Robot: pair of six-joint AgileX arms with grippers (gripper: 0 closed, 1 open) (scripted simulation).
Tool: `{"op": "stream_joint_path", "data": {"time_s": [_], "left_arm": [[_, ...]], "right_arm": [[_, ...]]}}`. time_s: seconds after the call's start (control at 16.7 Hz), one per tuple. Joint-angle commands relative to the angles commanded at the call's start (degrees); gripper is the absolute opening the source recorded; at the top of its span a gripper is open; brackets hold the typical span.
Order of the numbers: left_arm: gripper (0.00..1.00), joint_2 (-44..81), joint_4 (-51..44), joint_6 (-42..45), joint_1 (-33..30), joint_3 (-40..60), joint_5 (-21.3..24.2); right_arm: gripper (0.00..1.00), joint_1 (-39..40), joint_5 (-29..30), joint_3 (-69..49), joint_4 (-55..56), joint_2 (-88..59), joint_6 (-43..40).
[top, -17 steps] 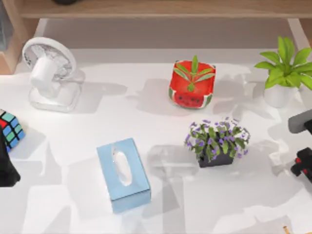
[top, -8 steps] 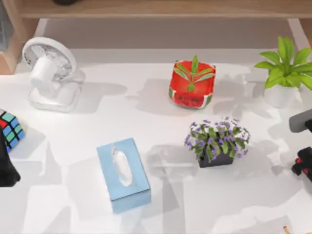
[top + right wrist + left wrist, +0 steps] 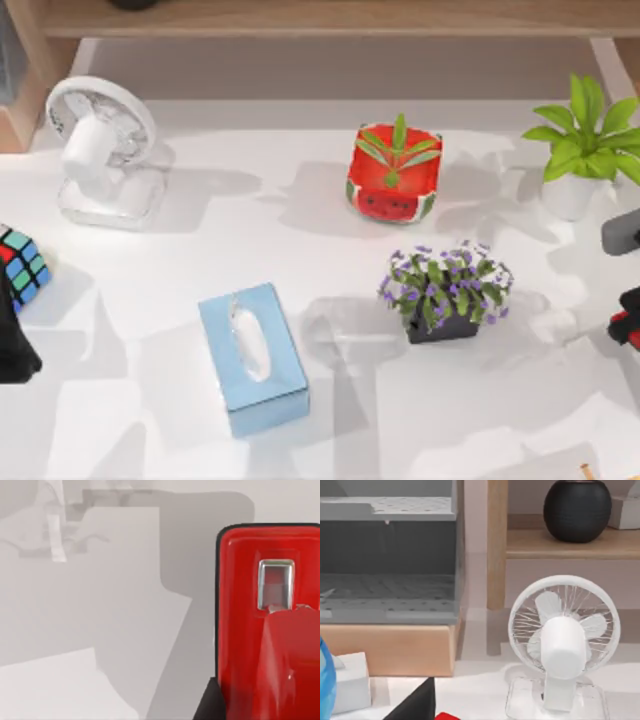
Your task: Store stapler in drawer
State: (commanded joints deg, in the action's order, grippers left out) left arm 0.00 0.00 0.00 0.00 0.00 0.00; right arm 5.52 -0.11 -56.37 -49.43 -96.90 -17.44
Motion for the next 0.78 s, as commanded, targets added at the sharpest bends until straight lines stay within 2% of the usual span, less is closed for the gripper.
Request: {"op": "stream_joint_path", "data": {"time_s": [0.36, 0.78], "left_arm": [[1.00, 0.0, 0.0, 0.0, 0.0, 0.0, 0.0], [1.00, 0.0, 0.0, 0.0, 0.0, 0.0, 0.0]], "right_arm": [[0.00, -1.7, -1.8, -5.5, 0.3, 3.8, 0.1], [0.00, -9.1, -8.2, -29.6, 2.6, 6.8, -0.6]]}}
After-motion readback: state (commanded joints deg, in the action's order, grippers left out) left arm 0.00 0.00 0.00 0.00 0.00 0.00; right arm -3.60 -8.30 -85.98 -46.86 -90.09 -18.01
